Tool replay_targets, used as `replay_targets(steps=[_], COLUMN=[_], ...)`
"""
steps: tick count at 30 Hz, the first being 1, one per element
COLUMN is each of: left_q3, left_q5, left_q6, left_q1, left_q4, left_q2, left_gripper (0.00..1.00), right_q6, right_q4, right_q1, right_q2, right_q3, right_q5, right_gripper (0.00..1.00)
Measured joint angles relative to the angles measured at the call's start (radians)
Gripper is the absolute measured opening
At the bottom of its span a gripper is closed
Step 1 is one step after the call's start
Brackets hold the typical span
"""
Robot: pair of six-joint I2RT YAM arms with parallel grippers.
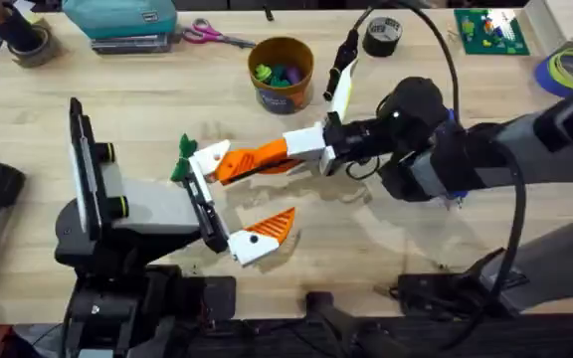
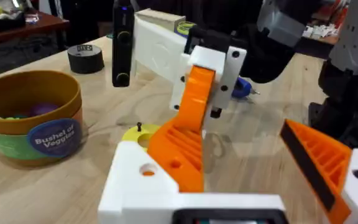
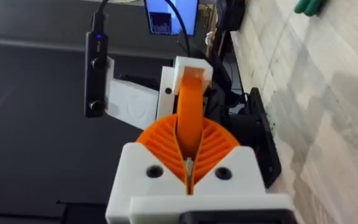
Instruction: Pick up the gripper from the table and insert it into the empty holder that is missing its gripper. Then pick up a screw, insert it into the mounting hole, and use the screwdriver to tighten it. Finally, clean up the table by picking up the vegetable and placing it into the bucket.
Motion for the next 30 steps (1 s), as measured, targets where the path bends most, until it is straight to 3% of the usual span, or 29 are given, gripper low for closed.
replay_targets(steps=[30], left_q3=[0.000], left_q5=[0.005], left_q6=[-0.007], left_q1=[0.000], left_q4=[-0.001], left_q2=[0.000], left_gripper=[0.986], right_q6=[0.000], right_q4=[0.009], right_q1=[0.019], right_q2=[0.049], right_q3=[0.041], right_q5=[0.031], right_gripper=[0.009])
